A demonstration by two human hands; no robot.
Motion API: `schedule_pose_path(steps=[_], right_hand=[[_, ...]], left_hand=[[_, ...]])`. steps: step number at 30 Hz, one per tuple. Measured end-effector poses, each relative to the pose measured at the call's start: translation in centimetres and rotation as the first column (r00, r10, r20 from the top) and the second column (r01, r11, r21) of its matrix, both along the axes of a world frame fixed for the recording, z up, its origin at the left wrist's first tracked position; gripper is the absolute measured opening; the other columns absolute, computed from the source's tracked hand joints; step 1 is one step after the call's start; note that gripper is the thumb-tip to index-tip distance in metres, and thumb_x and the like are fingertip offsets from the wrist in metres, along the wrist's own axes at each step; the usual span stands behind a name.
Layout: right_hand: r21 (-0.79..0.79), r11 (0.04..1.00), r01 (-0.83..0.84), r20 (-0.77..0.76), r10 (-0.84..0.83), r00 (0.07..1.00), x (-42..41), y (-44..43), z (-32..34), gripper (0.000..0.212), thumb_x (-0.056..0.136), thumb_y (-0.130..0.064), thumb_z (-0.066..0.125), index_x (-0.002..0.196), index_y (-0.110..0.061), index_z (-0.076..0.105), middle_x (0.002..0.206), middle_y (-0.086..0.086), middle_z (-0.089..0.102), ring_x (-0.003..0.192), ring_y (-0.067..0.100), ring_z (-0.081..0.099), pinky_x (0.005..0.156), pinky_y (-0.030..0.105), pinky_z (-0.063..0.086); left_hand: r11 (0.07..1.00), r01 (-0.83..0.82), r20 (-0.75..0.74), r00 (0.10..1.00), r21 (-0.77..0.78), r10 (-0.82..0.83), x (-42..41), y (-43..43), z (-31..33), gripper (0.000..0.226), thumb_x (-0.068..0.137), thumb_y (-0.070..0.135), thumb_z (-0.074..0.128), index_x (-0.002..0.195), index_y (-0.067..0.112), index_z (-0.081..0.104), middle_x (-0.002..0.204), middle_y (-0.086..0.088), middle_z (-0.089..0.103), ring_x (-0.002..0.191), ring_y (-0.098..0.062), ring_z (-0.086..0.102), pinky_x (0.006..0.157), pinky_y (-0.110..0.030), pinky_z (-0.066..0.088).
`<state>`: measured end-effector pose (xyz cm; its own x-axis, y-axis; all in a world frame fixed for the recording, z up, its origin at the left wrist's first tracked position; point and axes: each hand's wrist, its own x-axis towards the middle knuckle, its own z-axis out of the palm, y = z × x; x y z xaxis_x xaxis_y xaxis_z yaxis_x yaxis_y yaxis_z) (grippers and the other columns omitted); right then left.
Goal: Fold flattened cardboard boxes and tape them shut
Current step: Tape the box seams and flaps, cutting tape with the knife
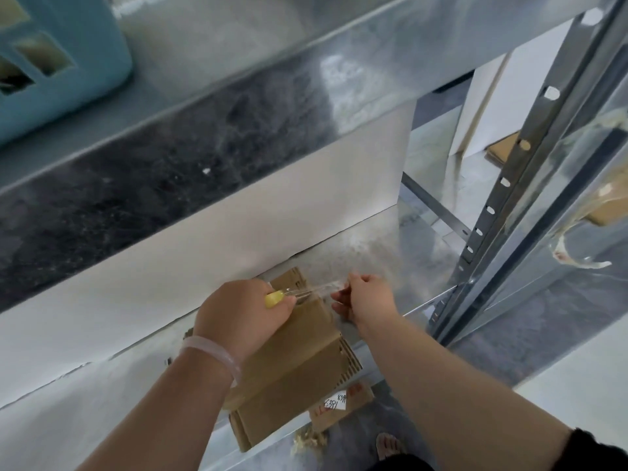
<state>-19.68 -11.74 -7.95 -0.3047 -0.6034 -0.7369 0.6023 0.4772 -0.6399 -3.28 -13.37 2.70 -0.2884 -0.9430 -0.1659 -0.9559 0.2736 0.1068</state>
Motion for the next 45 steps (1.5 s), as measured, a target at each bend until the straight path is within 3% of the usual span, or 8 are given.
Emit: schedule_pose_path(steps=[6, 13, 20, 28, 33, 35, 39, 45], right_hand=[[0.046, 0.992, -0.121, -0.207, 0.128, 0.970, 0.5, -0.3, -0.3, 0.015, 0.103, -0.021, 0.044, 0.102, -0.008, 0.051, 0.069, 0.010, 0.065, 0.044, 0.019, 0.055, 0.038, 0.022, 0.042], [0.017, 0.952, -0.304, -0.510, 0.270, 0.817, 1.1, -0.2, -0.7, 0.010, 0.098, -0.023, 0.044, 0.092, -0.019, 0.050, 0.091, 0.009, 0.066, 0.081, 0.027, 0.066, 0.075, 0.043, 0.058], [0.249, 0.777, -0.578, -0.720, 0.548, 0.427, 1.2, -0.1, -0.5, 0.008, 0.100, -0.022, 0.045, 0.100, -0.014, 0.046, 0.087, 0.004, 0.060, 0.073, 0.023, 0.054, 0.061, 0.031, 0.040], [0.390, 0.626, -0.675, -0.858, 0.513, -0.021, 1.4, 1.1, -0.7, 0.020, 0.095, -0.011, 0.049, 0.100, -0.020, 0.032, 0.109, 0.004, 0.050, 0.071, 0.028, 0.049, 0.057, 0.035, 0.041], [0.138, 0.752, -0.645, -0.863, 0.411, 0.294, 0.0, 1.8, -1.8, 0.030, 0.103, -0.030, 0.040, 0.131, -0.025, 0.052, 0.131, 0.000, 0.054, 0.109, 0.021, 0.058, 0.088, 0.036, 0.050], [-0.054, 0.747, -0.662, -0.867, 0.294, 0.403, 0.0, 3.2, -1.5, 0.045, 0.104, -0.041, 0.032, 0.147, -0.029, 0.040, 0.149, -0.009, 0.040, 0.134, 0.011, 0.040, 0.112, 0.031, 0.034], [-0.148, 0.519, -0.842, -0.782, 0.460, 0.421, 2.2, 5.4, -1.1, 0.061, 0.100, -0.057, 0.022, 0.153, -0.041, -0.003, 0.159, -0.027, -0.004, 0.147, -0.003, -0.004, 0.122, 0.028, 0.004], [-0.093, 0.495, -0.864, -0.644, 0.631, 0.432, 2.4, 5.1, -1.2, 0.073, 0.099, -0.058, 0.034, 0.151, -0.043, -0.016, 0.163, -0.017, -0.001, 0.151, 0.009, 0.001, 0.123, 0.041, 0.011]], left_hand=[[1.000, -0.015, -0.005, 1.000, 0.006, 0.015, -0.1, -0.4, -0.1, 0.039, 0.086, 0.063, 0.050, 0.080, 0.027, 0.064, 0.072, 0.009, 0.061, 0.072, -0.009, 0.056, 0.065, -0.030, 0.049], [0.998, -0.064, -0.074, 0.995, 0.000, 0.064, 0.1, -0.1, -0.1, 0.037, 0.085, 0.059, 0.055, 0.087, 0.026, 0.069, 0.075, 0.010, 0.063, 0.076, -0.012, 0.058, 0.066, -0.030, 0.048], [0.995, -0.098, -0.107, 0.989, 0.026, 0.100, 0.0, 0.0, 0.0, 0.031, 0.085, 0.058, 0.056, 0.088, 0.030, 0.069, 0.078, 0.011, 0.063, 0.079, -0.013, 0.058, 0.070, -0.032, 0.050], [0.994, -0.106, -0.107, 0.988, 0.030, 0.108, 0.2, 0.2, -0.1, 0.033, 0.087, 0.056, 0.055, 0.084, 0.026, 0.069, 0.072, 0.008, 0.063, 0.072, -0.008, 0.056, 0.064, -0.029, 0.047], [0.995, -0.094, -0.096, 0.991, 0.033, 0.097, 0.5, 0.3, -0.1, 0.036, 0.087, 0.057, 0.053, 0.081, 0.025, 0.068, 0.070, 0.005, 0.063, 0.069, -0.008, 0.056, 0.062, -0.030, 0.047], [0.995, -0.092, -0.085, 0.992, 0.032, 0.094, 0.6, 0.3, -0.2, 0.038, 0.087, 0.058, 0.052, 0.080, 0.023, 0.067, 0.070, 0.004, 0.063, 0.069, -0.010, 0.057, 0.063, -0.032, 0.049], [0.995, -0.100, -0.085, 0.991, 0.021, 0.101, 0.6, 0.3, -0.5, 0.038, 0.086, 0.059, 0.051, 0.086, 0.026, 0.069, 0.077, 0.006, 0.065, 0.078, -0.014, 0.059, 0.071, -0.034, 0.051], [0.994, -0.100, -0.117, 0.988, 0.044, 0.104, 0.8, 0.2, -0.3, 0.036, 0.084, 0.058, 0.053, 0.087, 0.027, 0.070, 0.079, 0.007, 0.066, 0.082, -0.015, 0.060, 0.074, -0.034, 0.051]])
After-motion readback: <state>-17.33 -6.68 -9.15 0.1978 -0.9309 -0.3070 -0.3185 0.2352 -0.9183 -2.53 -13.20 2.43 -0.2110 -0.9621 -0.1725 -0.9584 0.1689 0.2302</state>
